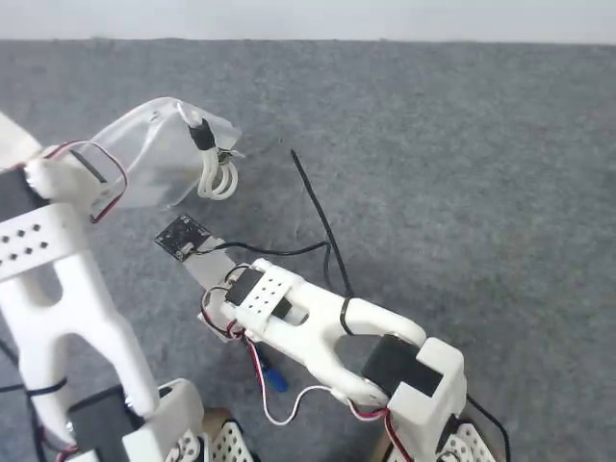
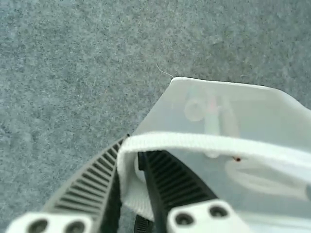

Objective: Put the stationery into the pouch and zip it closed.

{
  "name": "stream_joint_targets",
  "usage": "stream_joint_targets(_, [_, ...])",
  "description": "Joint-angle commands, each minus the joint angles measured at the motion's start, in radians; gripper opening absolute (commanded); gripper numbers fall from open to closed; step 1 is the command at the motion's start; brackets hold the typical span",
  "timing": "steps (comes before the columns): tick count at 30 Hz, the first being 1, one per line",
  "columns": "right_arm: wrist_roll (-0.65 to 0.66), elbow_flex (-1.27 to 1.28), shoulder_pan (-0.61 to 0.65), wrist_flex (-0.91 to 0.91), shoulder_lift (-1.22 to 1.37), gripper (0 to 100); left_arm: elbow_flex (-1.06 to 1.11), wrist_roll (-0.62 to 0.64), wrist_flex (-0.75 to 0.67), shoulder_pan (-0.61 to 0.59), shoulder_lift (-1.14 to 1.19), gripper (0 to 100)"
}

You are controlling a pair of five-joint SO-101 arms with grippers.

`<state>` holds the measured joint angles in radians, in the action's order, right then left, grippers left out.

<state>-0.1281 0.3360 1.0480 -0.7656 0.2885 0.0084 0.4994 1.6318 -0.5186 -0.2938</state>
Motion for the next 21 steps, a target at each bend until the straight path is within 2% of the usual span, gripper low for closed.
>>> stream_joint_targets(1, [0.034, -0.031, -0.031, -0.079, -0.028, 0.6, -0.021, -0.011, -0.015, -0.009, 0.000, 1])
stream_joint_targets(9, [0.054, 0.012, -0.084, -0.194, -0.185, 0.6, -0.021, -0.011, -0.014, -0.006, 0.000, 1])
stream_joint_targets(18, [0.051, 0.169, -0.084, -0.183, -0.499, 0.6, -0.024, -0.011, 0.018, 0.071, -0.008, 1])
stream_joint_targets(21, [0.051, 0.238, -0.084, -0.127, -0.610, 0.6, -0.025, -0.011, 0.021, 0.098, -0.008, 1])
